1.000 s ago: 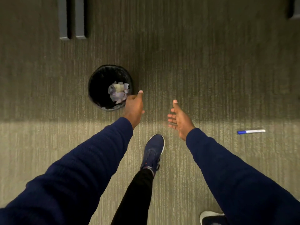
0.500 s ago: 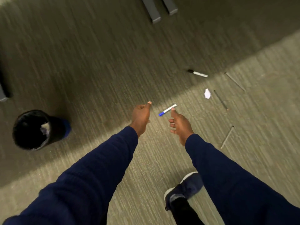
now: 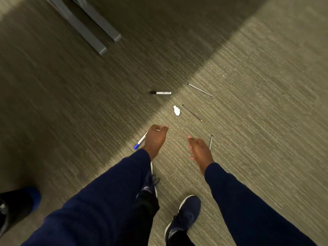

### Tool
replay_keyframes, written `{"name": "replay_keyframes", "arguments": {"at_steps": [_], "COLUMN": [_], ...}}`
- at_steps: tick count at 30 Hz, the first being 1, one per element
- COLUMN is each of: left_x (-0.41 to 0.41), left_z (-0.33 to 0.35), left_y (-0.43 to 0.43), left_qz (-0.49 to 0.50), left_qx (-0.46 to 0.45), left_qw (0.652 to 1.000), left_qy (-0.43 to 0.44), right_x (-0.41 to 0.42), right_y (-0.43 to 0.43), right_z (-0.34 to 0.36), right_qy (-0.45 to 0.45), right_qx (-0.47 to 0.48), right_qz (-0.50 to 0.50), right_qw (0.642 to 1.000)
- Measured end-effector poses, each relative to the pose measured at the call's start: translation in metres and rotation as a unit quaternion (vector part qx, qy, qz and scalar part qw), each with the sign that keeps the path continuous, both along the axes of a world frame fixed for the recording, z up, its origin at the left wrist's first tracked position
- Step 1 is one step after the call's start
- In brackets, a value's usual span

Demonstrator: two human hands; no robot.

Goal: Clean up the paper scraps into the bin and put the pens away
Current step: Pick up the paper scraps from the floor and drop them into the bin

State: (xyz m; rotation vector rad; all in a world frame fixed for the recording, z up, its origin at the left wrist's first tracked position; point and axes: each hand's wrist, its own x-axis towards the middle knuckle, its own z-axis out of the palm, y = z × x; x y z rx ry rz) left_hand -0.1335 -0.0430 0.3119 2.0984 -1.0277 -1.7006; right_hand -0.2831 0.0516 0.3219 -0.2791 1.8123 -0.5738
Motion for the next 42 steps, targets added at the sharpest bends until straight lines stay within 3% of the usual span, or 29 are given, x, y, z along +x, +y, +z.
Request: {"name": "replay_keyframes", "arguments": {"at_steps": [4, 8, 14, 18, 25, 34, 40, 42], "left_x": [-0.011, -0.013, -0.029, -0.061, -0.095, -0.085, -0.075, -0.069], "left_z": [-0.024, -0.046, -0.119, -0.18, -0.266, -0.316, -0.322, -0.32], "left_y": [-0.021, -0.043, -0.076, -0.099, -0.132, -0.127, -0.124, -0.124], "left_qz": [-0.077, -0.243, -0.498, -0.562, -0.644, -0.631, -0.62, -0.599], "left_qx": [0.004, -0.031, -0.102, -0.111, -0.203, -0.338, -0.348, -0.339], "left_qw": [0.997, 0.966, 0.844, 0.791, 0.678, 0.636, 0.659, 0.692], "left_qy": [-0.028, -0.085, -0.171, -0.215, -0.29, -0.288, -0.247, -0.221], "right_x": [-0.022, -0.038, -0.057, -0.065, -0.077, -0.052, -0.04, -0.041], "right_y": [-0.011, -0.023, -0.03, -0.026, -0.014, -0.007, -0.001, 0.0], "right_z": [-0.016, -0.031, -0.099, -0.162, -0.261, -0.325, -0.345, -0.346], "right_qy": [0.03, 0.063, 0.09, 0.102, 0.189, 0.344, 0.377, 0.371], "right_qx": [0.024, 0.033, 0.039, 0.035, 0.007, 0.033, 0.056, 0.049], "right_qz": [-0.005, 0.033, 0.066, 0.099, 0.226, 0.366, 0.382, 0.379], "right_qw": [0.999, 0.997, 0.993, 0.989, 0.956, 0.864, 0.842, 0.846]}}
